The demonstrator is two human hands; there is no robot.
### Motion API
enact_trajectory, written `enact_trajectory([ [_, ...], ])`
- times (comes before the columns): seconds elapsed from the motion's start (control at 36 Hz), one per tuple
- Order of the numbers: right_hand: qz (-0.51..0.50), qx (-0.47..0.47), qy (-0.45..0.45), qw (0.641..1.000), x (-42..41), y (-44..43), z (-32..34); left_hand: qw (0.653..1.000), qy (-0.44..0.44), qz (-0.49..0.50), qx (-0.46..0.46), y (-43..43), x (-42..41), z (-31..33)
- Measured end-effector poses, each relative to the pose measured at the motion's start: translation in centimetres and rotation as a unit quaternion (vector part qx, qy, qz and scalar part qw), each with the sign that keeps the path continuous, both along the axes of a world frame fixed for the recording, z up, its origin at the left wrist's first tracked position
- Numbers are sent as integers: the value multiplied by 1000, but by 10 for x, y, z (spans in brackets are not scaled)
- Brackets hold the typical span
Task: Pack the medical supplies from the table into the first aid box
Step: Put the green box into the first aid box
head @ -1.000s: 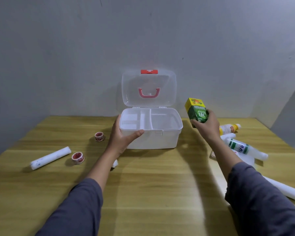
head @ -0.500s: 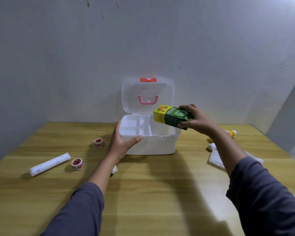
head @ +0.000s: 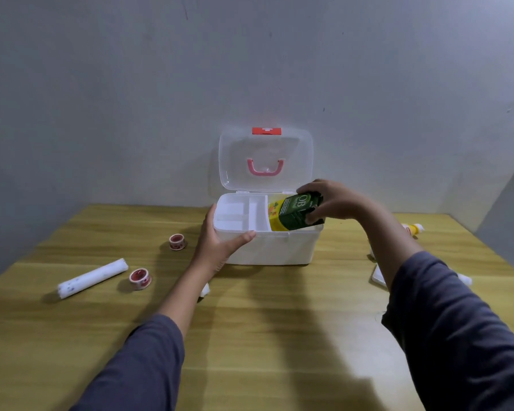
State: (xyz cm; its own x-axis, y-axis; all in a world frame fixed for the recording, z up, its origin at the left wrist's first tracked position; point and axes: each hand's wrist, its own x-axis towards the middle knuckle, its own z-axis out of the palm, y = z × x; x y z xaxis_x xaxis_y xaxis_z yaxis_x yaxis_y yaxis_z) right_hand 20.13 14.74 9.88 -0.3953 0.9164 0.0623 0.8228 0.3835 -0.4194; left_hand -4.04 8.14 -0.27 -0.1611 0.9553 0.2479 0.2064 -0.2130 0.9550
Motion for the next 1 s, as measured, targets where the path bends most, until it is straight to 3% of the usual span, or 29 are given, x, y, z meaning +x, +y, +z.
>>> enact_trajectory([
  [0.11,21,-10,-57,998,-15,5,-3,1000,-4,1,1,0,1,1],
  [0.28,33,3,-57,998,-33,13,-21,1000,-8,0,9,1,0,0],
  [0.75,63,56,-183,980,-40,22,-36,1000,-29,-8,7,6,-2,-7],
  [1.0,71,49,-168,982,-55,25,-34,1000,-23,-11,11,5,-1,-3],
])
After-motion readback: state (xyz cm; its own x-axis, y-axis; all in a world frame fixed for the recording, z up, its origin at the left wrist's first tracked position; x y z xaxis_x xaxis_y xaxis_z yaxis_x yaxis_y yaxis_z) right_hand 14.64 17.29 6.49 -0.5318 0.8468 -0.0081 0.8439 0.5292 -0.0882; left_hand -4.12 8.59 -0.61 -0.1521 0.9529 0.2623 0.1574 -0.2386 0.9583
